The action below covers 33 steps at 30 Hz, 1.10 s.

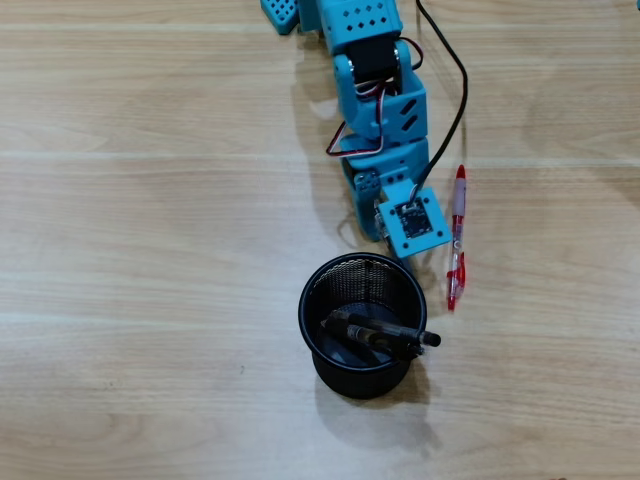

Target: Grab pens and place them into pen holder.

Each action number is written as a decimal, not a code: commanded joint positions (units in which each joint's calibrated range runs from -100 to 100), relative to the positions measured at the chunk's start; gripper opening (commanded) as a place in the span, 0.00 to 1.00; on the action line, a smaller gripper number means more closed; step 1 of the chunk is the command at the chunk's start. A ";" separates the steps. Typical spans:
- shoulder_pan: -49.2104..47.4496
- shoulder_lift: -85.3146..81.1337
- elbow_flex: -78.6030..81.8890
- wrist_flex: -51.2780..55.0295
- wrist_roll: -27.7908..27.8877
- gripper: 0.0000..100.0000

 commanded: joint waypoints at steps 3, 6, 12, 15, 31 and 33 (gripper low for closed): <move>-0.04 -0.15 1.05 0.72 -0.28 0.02; -0.04 -0.57 1.05 0.72 -0.23 0.02; 0.51 -5.53 1.14 0.72 0.08 0.02; 1.33 -10.40 1.86 0.72 0.23 0.02; 6.23 -43.91 40.80 -53.43 4.55 0.02; 6.41 -46.35 44.14 -63.42 4.55 0.02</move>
